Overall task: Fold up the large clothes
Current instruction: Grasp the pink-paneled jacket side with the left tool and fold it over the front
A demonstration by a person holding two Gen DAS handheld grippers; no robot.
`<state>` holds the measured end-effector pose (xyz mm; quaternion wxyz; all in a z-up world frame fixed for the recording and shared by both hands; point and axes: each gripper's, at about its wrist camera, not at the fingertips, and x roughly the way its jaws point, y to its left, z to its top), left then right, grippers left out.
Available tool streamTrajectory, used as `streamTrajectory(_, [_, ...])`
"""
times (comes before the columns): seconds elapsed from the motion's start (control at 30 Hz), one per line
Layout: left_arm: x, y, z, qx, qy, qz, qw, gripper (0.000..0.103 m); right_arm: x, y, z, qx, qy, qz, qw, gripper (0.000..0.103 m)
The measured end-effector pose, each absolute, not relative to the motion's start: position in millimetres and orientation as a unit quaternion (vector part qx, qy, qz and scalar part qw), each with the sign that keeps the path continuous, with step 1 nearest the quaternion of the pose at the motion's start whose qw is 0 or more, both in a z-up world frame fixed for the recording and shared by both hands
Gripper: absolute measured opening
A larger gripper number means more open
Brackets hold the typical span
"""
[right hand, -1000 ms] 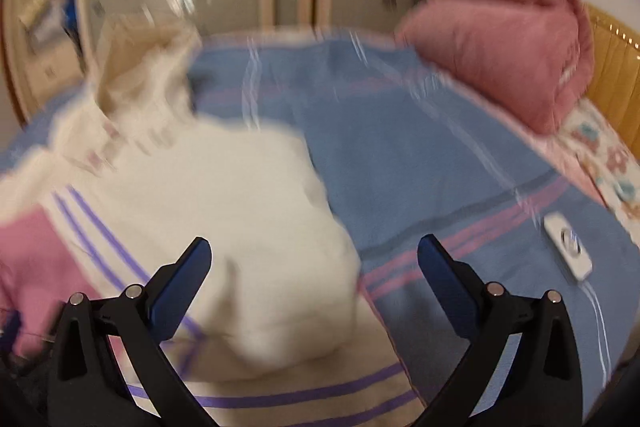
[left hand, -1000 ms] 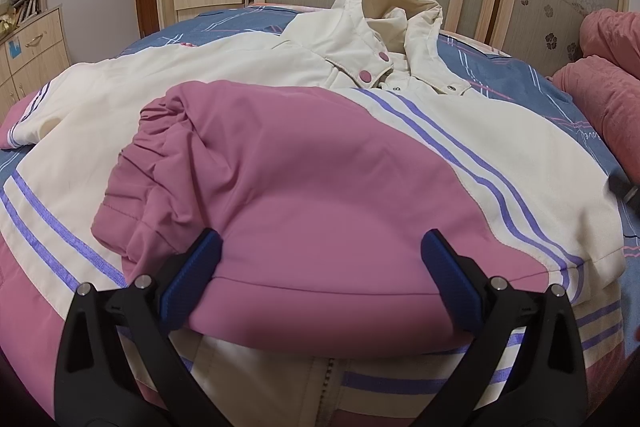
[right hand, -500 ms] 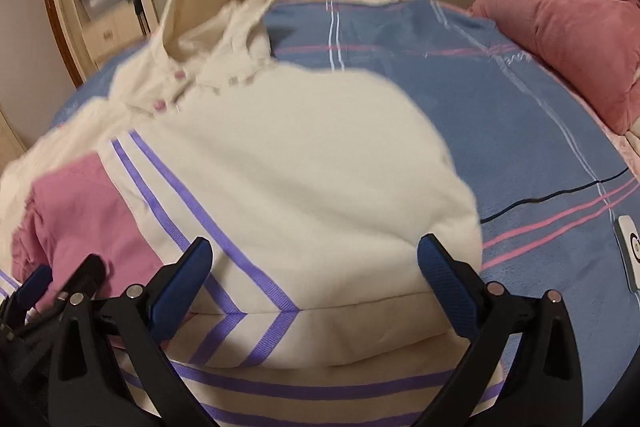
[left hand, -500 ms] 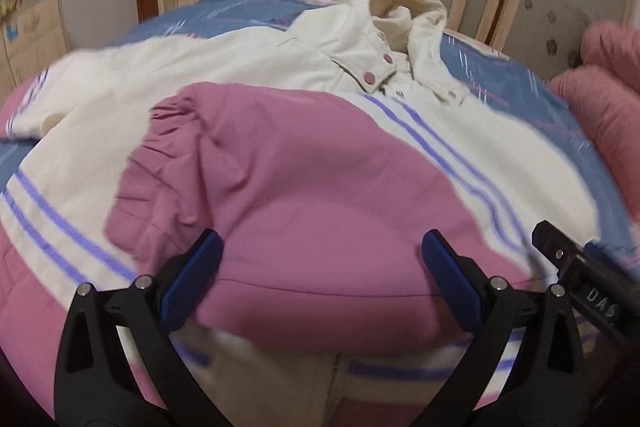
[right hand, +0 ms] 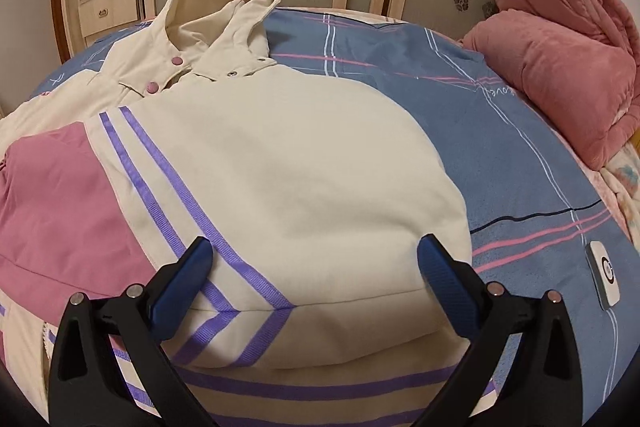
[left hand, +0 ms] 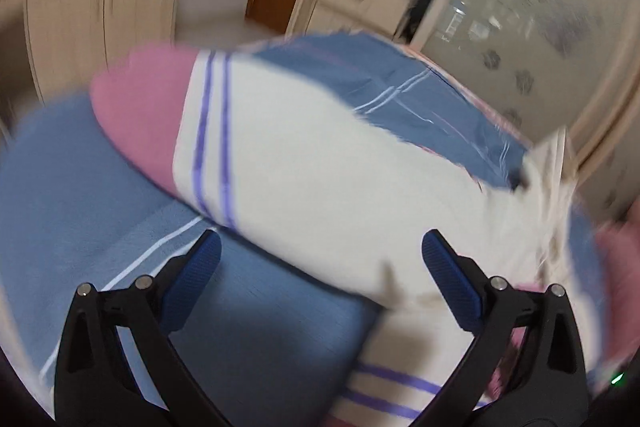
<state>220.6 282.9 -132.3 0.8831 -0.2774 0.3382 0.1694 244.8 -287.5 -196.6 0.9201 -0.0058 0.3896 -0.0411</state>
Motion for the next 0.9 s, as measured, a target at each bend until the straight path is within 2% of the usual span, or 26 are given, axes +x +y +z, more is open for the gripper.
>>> streamTrajectory(0.1, [234,327,-156,-0.308,0.368,0.168,0.861,0.101,245,-290,-197,0.002,0.392,-0.037,0.919,0.102])
streamTrajectory(0.23, [239,385,-176,-0.348,0.340,0.206,0.849,0.101,244,-287,-197,-0.002,0.392,-0.039,0.919,0.102])
streamTrajectory(0.5, [278,418,-179,-0.362,0.344,0.293,0.816,0.101,247,-286,-200,-0.008,0.397,-0.039,0.917,0.102])
streamTrajectory(0.53, [281,417,-174,-0.358,0.342,0.294,0.818,0.088,247,-286,-200,-0.010,0.398,-0.040,0.916,0.102])
streamTrajectory(0.57, [284,413,-165,-0.355,0.331,0.276,0.829,0.046,247,-285,-200,-0.011,0.399,-0.040,0.916,0.102])
streamTrajectory(0.6, [287,410,-159,-0.359,0.328,0.251,0.837,0.027,248,-285,-200,-0.012,0.399,-0.041,0.916,0.102])
streamTrajectory(0.63, [287,411,-153,-0.366,0.322,0.226,0.843,0.015,248,-285,-200,-0.012,0.399,-0.041,0.916,0.102])
streamTrajectory(0.73, [287,387,-114,-0.367,0.277,0.166,0.873,0.013,248,-285,-200,-0.012,0.399,-0.041,0.916,0.102])
streamTrajectory(0.9, [291,282,-46,-0.282,0.261,0.048,0.922,0.013,247,-285,-199,-0.011,0.398,-0.041,0.916,0.102])
